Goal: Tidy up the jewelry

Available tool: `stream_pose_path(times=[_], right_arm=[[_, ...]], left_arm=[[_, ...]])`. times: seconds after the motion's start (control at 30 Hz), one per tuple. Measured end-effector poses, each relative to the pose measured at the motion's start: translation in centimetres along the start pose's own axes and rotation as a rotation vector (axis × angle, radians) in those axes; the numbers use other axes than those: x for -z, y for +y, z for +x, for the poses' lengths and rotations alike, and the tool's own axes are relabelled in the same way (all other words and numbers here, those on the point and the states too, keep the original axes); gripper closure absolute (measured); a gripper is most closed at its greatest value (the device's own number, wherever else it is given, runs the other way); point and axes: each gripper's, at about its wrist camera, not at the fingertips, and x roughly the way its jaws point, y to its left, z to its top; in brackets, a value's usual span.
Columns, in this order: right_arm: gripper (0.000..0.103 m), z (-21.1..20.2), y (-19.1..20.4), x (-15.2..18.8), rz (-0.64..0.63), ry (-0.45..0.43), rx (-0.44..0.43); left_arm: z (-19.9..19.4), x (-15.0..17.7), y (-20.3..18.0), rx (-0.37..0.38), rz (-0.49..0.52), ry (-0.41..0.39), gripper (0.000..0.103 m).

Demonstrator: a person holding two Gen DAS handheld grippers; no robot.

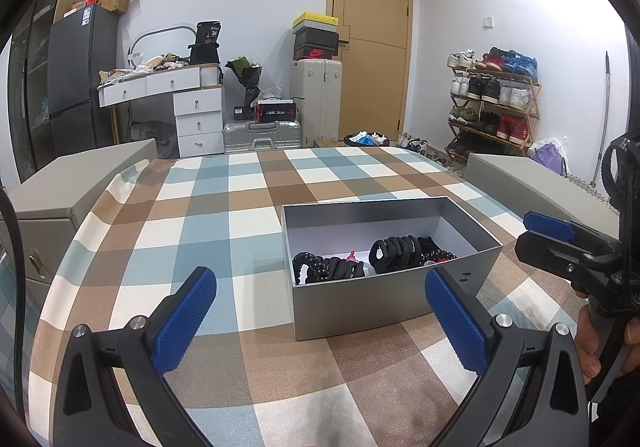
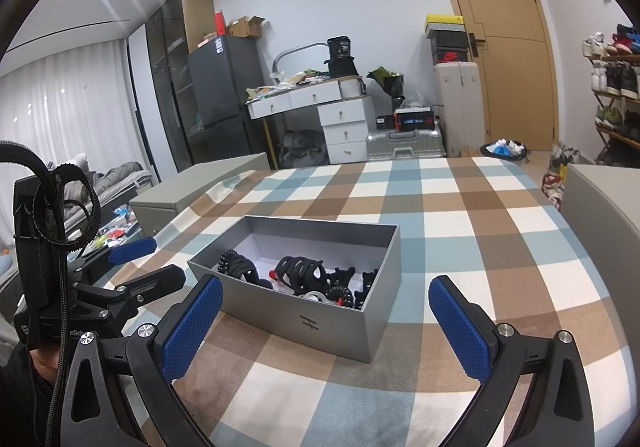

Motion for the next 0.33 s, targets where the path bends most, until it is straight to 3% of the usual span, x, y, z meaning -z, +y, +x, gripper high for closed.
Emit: stream_pose_path(times=[0.33], right_arm=[[0.000,0.05,0.02,0.09,0.001,0.003,-0.001]], left_arm=[[-0.16,-0.01,-0.09,0.005,0.003,-0.011,0.001]])
